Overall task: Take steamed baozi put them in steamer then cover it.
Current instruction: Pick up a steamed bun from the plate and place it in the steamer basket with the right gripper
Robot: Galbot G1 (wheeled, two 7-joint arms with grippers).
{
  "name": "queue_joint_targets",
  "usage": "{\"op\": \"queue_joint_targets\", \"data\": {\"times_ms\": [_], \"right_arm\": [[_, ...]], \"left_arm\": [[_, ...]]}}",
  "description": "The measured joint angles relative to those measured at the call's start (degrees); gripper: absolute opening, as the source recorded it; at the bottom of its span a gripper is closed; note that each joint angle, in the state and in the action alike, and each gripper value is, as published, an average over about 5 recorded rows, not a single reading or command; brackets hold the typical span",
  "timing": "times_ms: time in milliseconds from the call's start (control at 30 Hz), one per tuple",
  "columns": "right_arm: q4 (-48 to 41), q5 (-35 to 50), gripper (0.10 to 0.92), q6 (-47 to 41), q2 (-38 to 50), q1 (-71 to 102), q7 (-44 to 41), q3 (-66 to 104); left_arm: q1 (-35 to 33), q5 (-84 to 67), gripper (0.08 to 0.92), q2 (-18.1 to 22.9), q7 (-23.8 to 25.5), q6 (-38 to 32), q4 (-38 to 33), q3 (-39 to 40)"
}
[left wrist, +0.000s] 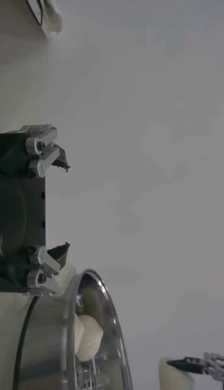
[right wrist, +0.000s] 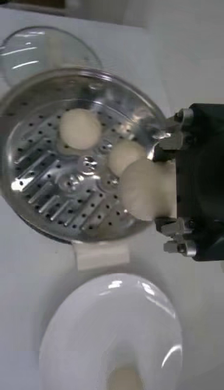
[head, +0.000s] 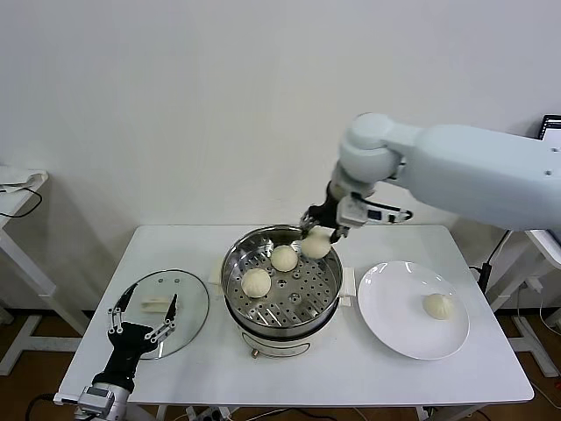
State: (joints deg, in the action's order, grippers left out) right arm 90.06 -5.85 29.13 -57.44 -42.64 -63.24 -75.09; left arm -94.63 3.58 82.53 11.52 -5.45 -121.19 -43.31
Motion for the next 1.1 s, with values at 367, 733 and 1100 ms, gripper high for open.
{"op": "queue_joint_targets", "data": {"times_ms": [367,733,1100], "right_arm": [[0.98,1.16,0.611,0.82,-5.19,1.53,0.59,-2.73],[0.35,1.90,0.611,0.53,-8.44,3.69,-0.20,-3.79],[-0.22,1.70,0.611,-0.19,-10.62,6.52,-1.20,-4.06]], "left_arm": [[0.08,-0.09,0.823,-0.08,0.07,-0.09,0.34,-0.27],[0.35,-0.33,0.823,-0.14,0.17,-0.12,0.88,-0.89],[0.67,-0.45,0.823,-0.15,0.31,-0.11,1.52,-1.27]]}}
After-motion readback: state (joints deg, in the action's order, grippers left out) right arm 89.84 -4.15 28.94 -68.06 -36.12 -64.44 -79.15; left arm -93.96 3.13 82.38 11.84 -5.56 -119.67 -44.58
